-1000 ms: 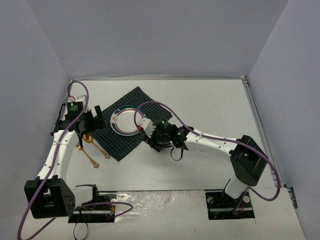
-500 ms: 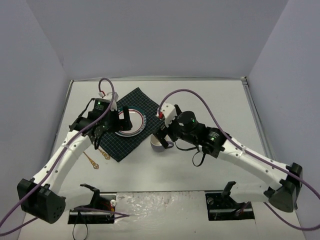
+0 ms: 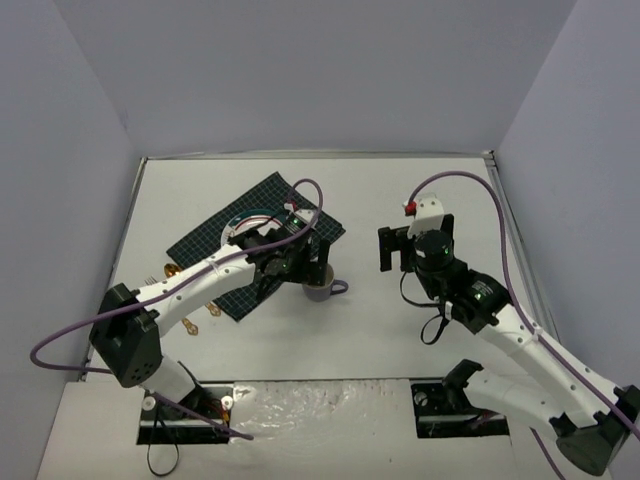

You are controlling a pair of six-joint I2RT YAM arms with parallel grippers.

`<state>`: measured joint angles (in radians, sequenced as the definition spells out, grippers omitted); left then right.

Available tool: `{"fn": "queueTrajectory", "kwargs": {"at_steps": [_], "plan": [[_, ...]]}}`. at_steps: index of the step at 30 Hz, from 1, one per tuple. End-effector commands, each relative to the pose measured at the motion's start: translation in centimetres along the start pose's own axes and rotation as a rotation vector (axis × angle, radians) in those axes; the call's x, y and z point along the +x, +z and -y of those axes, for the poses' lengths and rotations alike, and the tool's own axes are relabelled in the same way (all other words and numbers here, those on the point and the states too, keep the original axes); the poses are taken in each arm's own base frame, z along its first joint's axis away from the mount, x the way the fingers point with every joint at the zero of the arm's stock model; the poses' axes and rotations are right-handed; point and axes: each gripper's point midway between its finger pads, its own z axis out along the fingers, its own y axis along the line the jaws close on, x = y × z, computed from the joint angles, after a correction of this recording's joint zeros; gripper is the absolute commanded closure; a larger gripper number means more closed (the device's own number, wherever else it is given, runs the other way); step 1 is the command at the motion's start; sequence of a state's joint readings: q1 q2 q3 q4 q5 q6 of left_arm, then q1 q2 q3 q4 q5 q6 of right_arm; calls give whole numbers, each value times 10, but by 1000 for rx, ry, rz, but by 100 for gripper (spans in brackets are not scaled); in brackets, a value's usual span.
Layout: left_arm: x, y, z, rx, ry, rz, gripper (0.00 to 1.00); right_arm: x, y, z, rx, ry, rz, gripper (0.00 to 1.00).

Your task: Set the dinner table for one person

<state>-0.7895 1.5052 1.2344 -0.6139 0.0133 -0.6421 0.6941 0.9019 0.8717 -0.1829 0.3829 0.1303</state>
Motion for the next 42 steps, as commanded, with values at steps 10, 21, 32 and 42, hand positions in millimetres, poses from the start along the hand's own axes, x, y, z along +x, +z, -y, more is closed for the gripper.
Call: {"fn": "queueTrajectory", "kwargs": {"at_steps": [10,21,32,42], "plan": [[-29,16,0,-79,-28,59,39,-9,-6,15,63,56,71,0],[-27,29,-11,-110,-39,31,64,-2,-3,17,72,46,56,0],[-35,28,-7,-96,-46,39,88,2,-2,16,72,39,49,0],[-86,-18,-6,-70,-54,121,100,2,2,14,69,18,37,0]]}}
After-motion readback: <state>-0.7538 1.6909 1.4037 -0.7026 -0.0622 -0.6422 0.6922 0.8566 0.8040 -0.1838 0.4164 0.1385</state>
